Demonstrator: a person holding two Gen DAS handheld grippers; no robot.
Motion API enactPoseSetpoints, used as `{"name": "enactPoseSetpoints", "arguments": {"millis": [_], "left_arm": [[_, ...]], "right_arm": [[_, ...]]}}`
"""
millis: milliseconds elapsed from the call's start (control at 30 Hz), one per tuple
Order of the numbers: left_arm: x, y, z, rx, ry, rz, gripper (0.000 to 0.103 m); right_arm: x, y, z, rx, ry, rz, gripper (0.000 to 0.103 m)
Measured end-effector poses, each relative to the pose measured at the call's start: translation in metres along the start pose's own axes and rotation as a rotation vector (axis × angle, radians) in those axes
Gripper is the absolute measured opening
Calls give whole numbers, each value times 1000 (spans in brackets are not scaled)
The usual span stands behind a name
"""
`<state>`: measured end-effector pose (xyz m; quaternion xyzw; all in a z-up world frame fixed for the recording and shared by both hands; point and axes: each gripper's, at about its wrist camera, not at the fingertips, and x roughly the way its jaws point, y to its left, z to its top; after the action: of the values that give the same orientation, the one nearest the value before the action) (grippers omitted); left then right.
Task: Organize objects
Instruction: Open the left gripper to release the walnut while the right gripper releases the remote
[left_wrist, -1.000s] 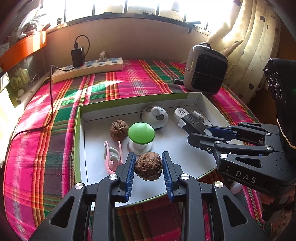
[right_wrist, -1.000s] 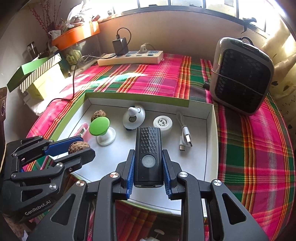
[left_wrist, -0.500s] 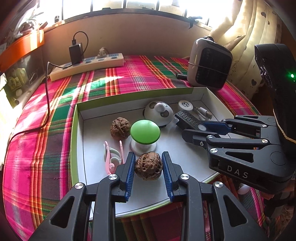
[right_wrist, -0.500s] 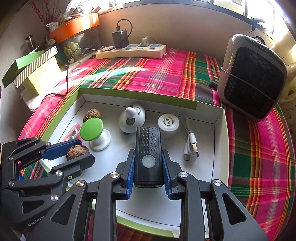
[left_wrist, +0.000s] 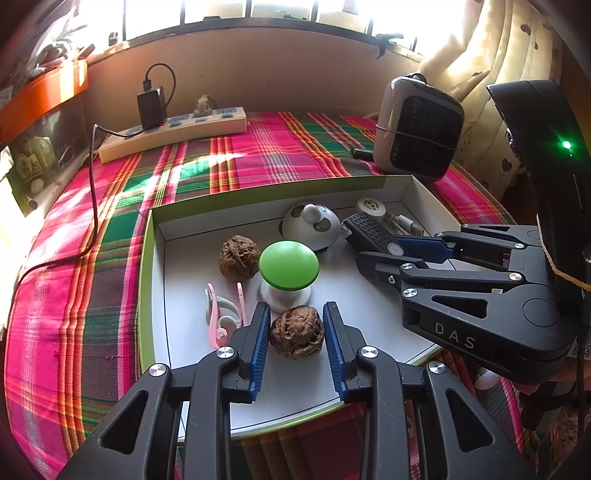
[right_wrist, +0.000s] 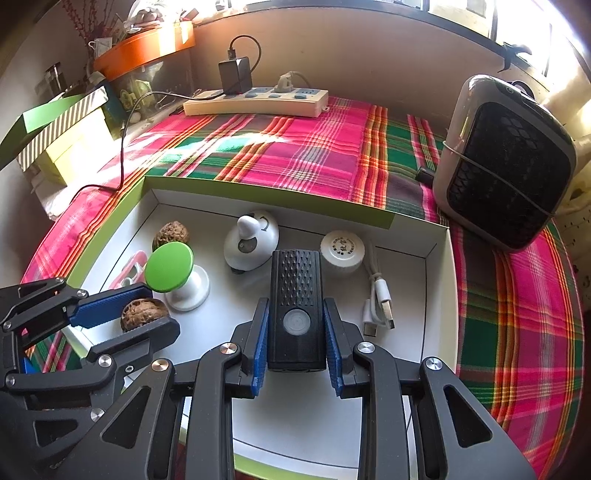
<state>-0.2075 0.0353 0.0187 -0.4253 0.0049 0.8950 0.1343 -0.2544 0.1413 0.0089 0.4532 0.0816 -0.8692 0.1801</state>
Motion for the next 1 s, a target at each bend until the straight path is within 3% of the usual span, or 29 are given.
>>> {"name": "enactPoseSetpoints", "arguments": {"millis": [867,1000], "left_arm": [[-1,1,0,-1,0,-4,34],[-2,0,0,-4,0,1,36]], "right_arm": [[-2,-4,-2,35,-15,10,29],[-4,-5,-3,43,-23,7,36]]}}
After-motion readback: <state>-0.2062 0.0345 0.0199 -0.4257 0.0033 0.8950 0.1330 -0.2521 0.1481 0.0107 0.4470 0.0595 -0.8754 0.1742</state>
